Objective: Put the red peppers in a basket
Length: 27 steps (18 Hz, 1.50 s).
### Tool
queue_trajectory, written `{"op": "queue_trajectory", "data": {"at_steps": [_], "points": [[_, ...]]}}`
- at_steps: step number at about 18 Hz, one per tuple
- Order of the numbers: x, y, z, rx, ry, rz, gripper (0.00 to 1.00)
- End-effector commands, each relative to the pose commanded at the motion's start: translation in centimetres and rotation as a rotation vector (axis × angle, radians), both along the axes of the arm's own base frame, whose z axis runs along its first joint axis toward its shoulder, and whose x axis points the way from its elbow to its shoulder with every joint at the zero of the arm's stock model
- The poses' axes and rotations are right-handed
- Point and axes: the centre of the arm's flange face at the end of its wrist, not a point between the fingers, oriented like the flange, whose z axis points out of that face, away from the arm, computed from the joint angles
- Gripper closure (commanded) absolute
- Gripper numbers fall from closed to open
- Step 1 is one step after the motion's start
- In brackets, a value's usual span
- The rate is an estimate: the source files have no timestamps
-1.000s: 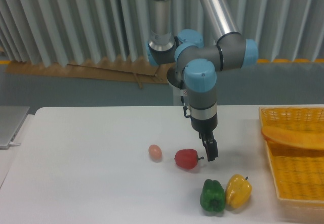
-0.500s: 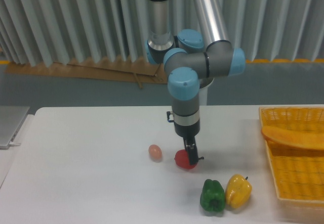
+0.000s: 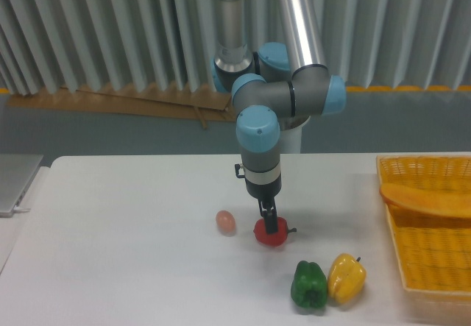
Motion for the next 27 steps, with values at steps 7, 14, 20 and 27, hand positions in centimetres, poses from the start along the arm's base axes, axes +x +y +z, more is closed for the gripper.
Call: {"op": "queue_trajectory", "data": {"at_steps": [7, 14, 20, 27], "points": [[-0.9, 0.7, -1.2, -0.006, -0.007, 0.005, 0.00], [-1.3, 0.9, -2.6, -0.012, -0.012, -0.023, 0.00], [-1.7, 0.7, -3.7, -0.057, 0.027, -0.034, 0.00], [-2.0, 1.0, -4.8, -0.058, 0.031, -0.031, 0.00]]}}
